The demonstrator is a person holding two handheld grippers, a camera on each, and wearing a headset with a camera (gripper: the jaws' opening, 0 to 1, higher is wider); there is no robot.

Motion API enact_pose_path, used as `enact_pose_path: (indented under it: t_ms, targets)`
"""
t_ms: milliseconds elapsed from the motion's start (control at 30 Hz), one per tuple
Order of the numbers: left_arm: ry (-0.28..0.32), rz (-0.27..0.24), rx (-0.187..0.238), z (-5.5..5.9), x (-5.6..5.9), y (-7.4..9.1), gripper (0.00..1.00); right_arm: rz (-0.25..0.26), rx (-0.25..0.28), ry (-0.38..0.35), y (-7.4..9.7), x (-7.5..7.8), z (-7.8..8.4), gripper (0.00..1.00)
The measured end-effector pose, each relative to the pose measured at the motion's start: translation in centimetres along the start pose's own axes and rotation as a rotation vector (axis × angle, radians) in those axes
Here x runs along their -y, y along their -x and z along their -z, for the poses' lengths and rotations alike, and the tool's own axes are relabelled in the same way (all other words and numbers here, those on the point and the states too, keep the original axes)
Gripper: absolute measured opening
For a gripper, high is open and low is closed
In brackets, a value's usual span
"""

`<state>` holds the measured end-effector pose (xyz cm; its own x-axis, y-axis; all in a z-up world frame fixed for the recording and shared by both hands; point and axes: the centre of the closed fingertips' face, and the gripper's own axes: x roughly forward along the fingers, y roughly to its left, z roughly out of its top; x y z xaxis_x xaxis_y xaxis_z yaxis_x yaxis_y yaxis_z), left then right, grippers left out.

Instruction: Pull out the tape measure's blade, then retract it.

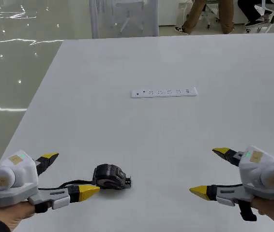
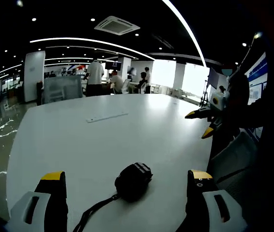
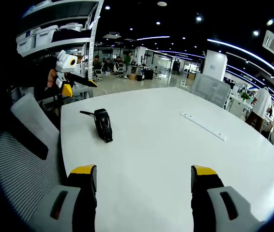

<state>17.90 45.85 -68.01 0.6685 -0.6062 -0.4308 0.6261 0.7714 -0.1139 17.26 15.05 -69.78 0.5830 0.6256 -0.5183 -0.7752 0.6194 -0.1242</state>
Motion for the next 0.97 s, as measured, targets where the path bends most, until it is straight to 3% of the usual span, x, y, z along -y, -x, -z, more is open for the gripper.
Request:
enact_pose_path:
  t_ms: [67, 100, 133, 267, 333, 400, 467, 600, 667, 733, 867, 967]
  targets:
    - [-0.01, -0.031, 0.007, 0.4, -0.8, 0.2, 1.0, 0.016, -0.005, -0.02, 0.7, 0.4, 0.8, 0.79]
    - [-0.045, -0.062, 0.044, 0.0, -1.3, 0.4, 1.0, 0.023, -0.005, -0.027, 1.0, 0.6, 1.2, 0.81]
    - [-0.055, -0.033, 0.091, -0.2, -0.8, 0.6, 1.0, 0.038, -0.011, -0.034, 1.5, 0.9, 1.9, 0.82]
    - [-0.015, -0.063, 0.003, 2.5, -1.3, 1.0, 1.0, 0.072, -0.043, -0.06, 2.9, 1.3, 4.0, 0.85]
    - [-0.018, -0.08, 0.008, 2.2, -1.3, 1.6, 1.0, 0.089, -0.041, -0.049, 3.7, 1.3, 4.1, 0.82]
    - [-0.036, -0.06, 0.06, 0.6, -0.5, 2.1, 1.0, 0.09, -0.02, -0.068, 4.1, 1.1, 3.5, 0.84]
    - [-0.037, -0.029, 0.041, 0.4, 0.0, 1.9, 1.0, 0.099, -0.012, -0.064, 4.4, 1.2, 3.4, 0.87]
    - [-0.061, 0.005, -0.009, 1.4, 0.4, 1.2, 1.0, 0.102, 0.021, -0.091, 4.4, 1.6, 3.7, 0.89]
    - [-0.091, 0.033, 0.026, 1.3, 0.6, 0.9, 1.0, 0.097, 0.014, -0.083, 4.4, 1.6, 4.2, 0.9]
    - [-0.088, 0.054, 0.001, 2.0, 0.9, 0.9, 1.0, 0.075, -0.019, -0.061, 4.5, 1.2, 5.0, 0.95]
    - [-0.049, 0.018, -0.026, 3.1, -0.2, 1.2, 1.0, 0.093, -0.027, -0.062, 5.2, 1.6, 6.0, 0.97]
    - [-0.028, 0.005, -0.02, 3.9, -0.7, 1.5, 1.0, 0.112, -0.019, -0.097, 5.7, 1.9, 7.0, 1.0]
